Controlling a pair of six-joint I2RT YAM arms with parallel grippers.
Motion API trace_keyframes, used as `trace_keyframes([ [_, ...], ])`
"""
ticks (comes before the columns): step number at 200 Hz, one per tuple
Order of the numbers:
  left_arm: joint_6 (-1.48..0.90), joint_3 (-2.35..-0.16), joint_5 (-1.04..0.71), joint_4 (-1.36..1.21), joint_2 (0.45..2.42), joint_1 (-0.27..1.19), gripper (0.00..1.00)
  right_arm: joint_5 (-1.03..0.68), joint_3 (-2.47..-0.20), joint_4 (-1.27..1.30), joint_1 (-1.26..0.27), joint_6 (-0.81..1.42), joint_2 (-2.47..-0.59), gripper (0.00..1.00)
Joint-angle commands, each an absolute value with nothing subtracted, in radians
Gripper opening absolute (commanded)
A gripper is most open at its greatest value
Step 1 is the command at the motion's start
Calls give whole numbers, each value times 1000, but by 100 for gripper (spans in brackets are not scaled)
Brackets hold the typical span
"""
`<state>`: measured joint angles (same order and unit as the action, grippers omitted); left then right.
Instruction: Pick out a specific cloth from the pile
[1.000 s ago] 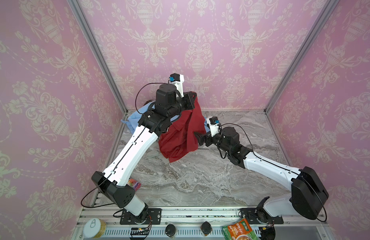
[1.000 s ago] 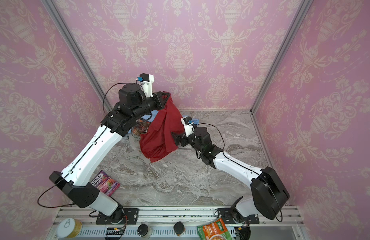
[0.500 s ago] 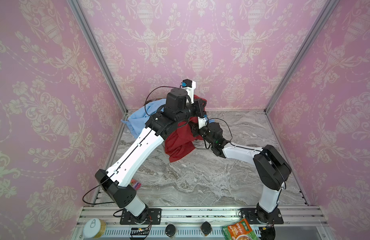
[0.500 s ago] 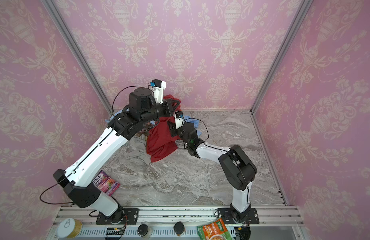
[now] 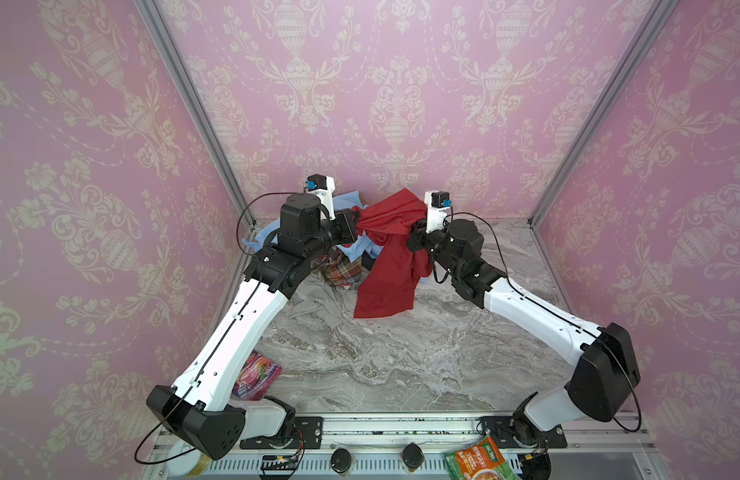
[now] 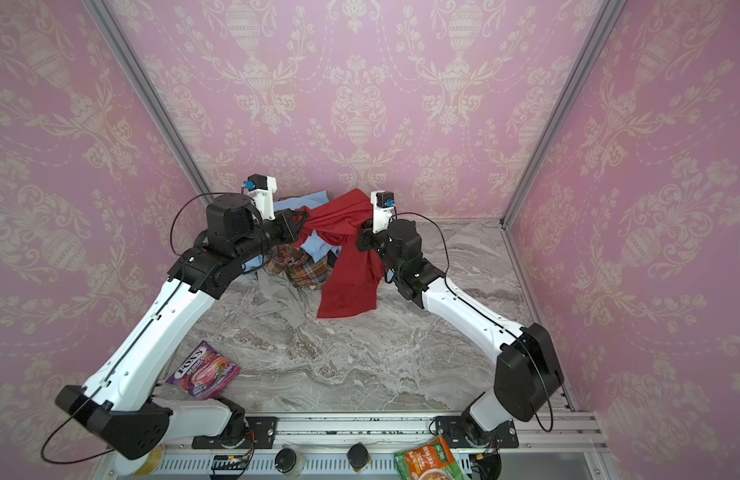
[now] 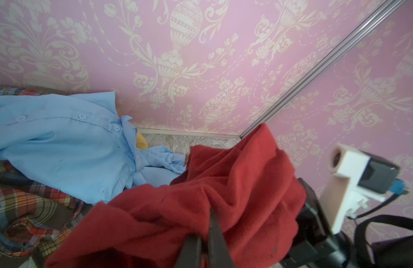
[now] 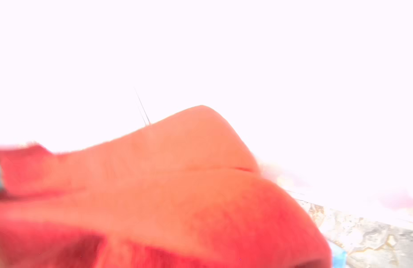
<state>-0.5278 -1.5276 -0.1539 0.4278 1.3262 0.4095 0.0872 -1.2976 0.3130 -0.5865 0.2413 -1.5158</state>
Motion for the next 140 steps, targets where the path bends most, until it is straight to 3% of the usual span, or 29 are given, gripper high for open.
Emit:
trace_keyframes([
  [1,-490,-1478,-186,395,1319,405,23,109,-1396,141,-568,270,-1459,0],
  [37,-460,-1407,-242,354,1325,405,50,167,-1502,-32,-528,256,-1411,0],
  [78,-437,-1345,-294,313,1341,406,74,252,-1589,-198,-472,221,-1373,0],
  [102,-425,-1309,-320,287,1363,425,83,266,-1601,-261,-412,225,-1339,0],
  [140,-300,-1347,-274,382,1431,510,88,282,-1610,-364,-310,225,-1282,0],
])
